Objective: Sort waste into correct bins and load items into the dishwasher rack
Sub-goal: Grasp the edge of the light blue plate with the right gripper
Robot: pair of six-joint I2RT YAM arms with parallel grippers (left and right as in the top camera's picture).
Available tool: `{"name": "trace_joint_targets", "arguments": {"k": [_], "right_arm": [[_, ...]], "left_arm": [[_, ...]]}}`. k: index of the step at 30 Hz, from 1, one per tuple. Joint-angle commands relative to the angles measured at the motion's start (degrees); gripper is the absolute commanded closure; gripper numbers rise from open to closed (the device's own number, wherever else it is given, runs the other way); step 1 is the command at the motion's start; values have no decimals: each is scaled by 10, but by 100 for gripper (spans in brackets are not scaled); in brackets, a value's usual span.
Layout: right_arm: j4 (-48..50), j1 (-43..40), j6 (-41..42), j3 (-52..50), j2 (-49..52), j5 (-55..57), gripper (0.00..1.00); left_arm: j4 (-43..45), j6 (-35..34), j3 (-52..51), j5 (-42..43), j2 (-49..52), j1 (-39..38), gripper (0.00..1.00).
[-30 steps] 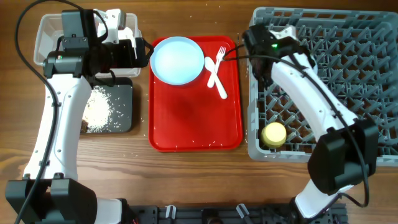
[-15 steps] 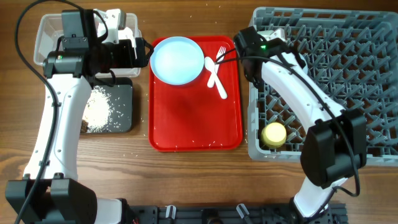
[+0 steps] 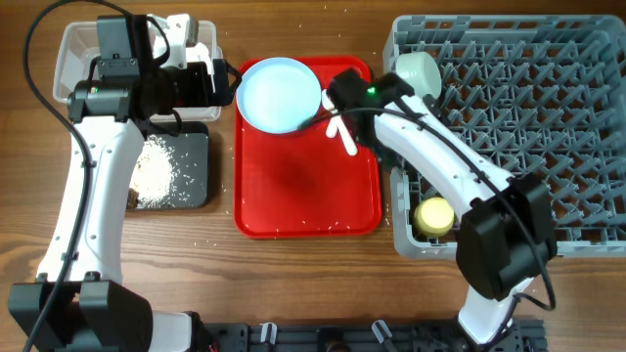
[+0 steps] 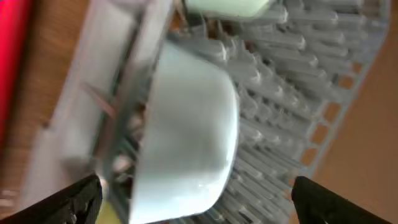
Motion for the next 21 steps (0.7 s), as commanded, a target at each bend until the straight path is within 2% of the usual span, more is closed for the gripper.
{"name": "trace_joint_targets", "arguments": {"k": [1,3,4,5,6,7,9,11,12,14,15,19,21], "right_arm": [[3,0,1,79,7,-136,0],[61,-12,-1,122,7,-279,0],[132,-15,1,122,7,-384,0],[162,-15,1,122,8,-426,0],[206,-15,34,122,9,-444,0],[242,-15,107,118,10,-431,0],[330,-14,300,81,13,-379,19],[443,-7,379,18,39,-375,29],[465,-5,436,-1,62,-375,29],[484,1,468,-7,105,-376,35],[492,3,471,-7,129,-380,43],[501,6,526,-7,190,-391,64],[502,6,524,-7,198,-398,89]], "left_arm": [[1,11,5,-3,0,0,0],[1,11,5,-3,0,0,0],[1,11,5,-3,0,0,0],[1,11,5,-3,0,0,0],[1,11,5,-3,0,0,0],[1,11,5,-3,0,0,0],[1,11,5,-3,0,0,0],[1,11,5,-3,0,0,0],[1,11,5,-3,0,0,0],[1,11,5,-3,0,0,0],[1,11,5,-3,0,0,0],[1,11,5,-3,0,0,0],[1,11,5,-3,0,0,0]]}}
